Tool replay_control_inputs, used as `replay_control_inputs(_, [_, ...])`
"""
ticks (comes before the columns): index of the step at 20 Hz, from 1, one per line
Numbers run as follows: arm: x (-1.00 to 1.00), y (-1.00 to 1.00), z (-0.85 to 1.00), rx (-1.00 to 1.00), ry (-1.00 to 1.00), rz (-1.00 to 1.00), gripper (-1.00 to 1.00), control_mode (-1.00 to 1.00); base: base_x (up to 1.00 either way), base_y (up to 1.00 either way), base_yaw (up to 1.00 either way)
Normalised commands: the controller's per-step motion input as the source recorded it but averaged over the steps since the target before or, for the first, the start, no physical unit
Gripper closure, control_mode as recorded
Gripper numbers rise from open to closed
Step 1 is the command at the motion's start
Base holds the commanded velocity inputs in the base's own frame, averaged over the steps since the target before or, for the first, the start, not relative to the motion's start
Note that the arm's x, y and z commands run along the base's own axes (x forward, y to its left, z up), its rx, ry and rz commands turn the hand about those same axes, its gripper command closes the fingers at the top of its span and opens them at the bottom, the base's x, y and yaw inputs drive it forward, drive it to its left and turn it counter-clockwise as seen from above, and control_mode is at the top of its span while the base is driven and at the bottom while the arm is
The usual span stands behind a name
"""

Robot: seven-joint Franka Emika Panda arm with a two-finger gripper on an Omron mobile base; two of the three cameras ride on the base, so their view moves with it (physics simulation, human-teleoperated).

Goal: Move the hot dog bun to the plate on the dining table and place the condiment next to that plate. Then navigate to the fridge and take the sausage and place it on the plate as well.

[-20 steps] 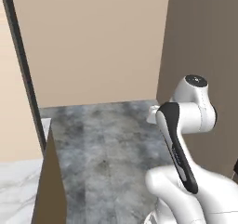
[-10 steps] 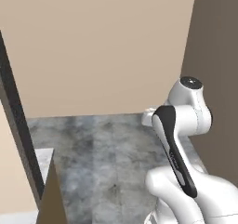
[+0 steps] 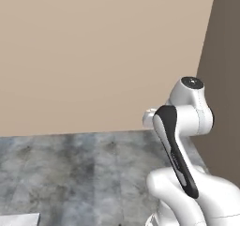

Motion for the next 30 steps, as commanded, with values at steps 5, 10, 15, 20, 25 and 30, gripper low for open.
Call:
replay_control_inputs(5, [0.00,0.00,0.00,0.00,0.00,0.00,1.00,1.00,1.00,-0.17,0.08])
replay_control_inputs(10, [0.00,0.00,0.00,0.00,0.00,0.00,1.00,1.00,1.00,-0.33,0.46])
replay_control_inputs(15, [0.00,0.00,0.00,0.00,0.00,0.00,1.00,1.00,0.81,-0.22,0.76])
replay_control_inputs(20, [0.00,0.00,0.00,0.00,0.00,0.00,1.00,1.00,0.73,-0.20,0.78])
replay_control_inputs(25, [0.00,0.00,0.00,0.00,0.00,0.00,1.00,1.00,0.72,-0.19,0.79])
replay_control_inputs(30, [0.00,0.00,0.00,0.00,0.00,0.00,1.00,1.00,0.72,-0.21,0.77])
